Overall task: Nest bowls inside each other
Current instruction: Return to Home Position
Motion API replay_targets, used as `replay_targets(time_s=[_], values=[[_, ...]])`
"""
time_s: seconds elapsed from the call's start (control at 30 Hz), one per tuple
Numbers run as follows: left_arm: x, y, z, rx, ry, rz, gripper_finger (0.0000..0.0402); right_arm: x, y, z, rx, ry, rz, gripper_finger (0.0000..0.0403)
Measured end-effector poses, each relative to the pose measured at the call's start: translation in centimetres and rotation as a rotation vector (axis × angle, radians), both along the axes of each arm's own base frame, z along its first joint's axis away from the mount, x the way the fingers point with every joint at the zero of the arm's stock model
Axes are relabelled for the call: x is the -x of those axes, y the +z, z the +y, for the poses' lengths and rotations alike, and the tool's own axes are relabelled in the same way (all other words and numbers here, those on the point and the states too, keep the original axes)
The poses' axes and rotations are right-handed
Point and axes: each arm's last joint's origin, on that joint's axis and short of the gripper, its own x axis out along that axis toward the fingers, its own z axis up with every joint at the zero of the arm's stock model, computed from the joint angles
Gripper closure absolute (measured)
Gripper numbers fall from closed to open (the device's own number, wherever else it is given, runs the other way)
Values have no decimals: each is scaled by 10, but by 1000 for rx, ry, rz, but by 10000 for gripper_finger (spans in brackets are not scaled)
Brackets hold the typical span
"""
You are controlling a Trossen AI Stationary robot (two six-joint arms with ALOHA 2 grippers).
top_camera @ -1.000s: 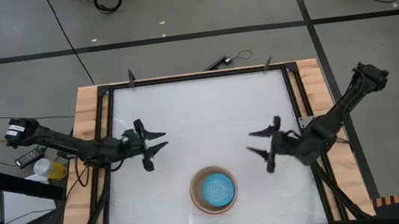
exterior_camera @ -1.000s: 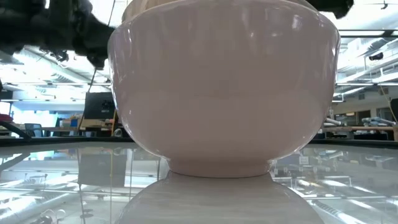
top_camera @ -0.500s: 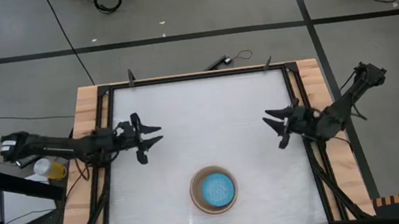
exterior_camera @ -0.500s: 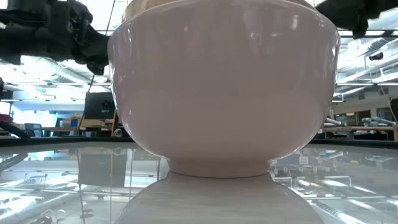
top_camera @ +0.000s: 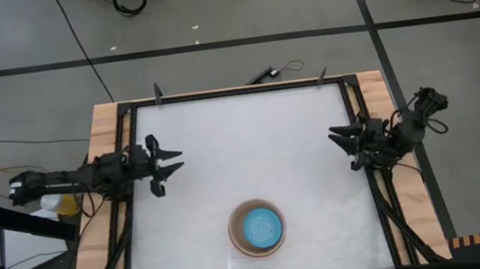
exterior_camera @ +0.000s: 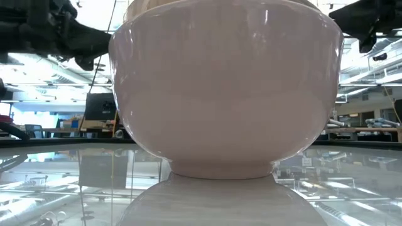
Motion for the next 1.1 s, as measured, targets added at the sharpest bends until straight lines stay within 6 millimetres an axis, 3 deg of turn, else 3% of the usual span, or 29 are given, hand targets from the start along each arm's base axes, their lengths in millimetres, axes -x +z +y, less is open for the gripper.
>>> replay_targets(time_s=[0.37,0.67,0.8,0.9,1.1], values=[[22,-7,0,-3,23,15,242,4,-27,0,-14,54,7,284],[21,-12,0,-6,23,38,242,5,-34,3,16,82,53,284],[15,-29,0,-3,23,17,242,4,-39,4,11,100,57,284],[15,-29,1,1,29,22,244,2,-48,7,8,110,57,284],[16,-29,1,-4,23,12,278,0,-60,11,15,118,67,288]])
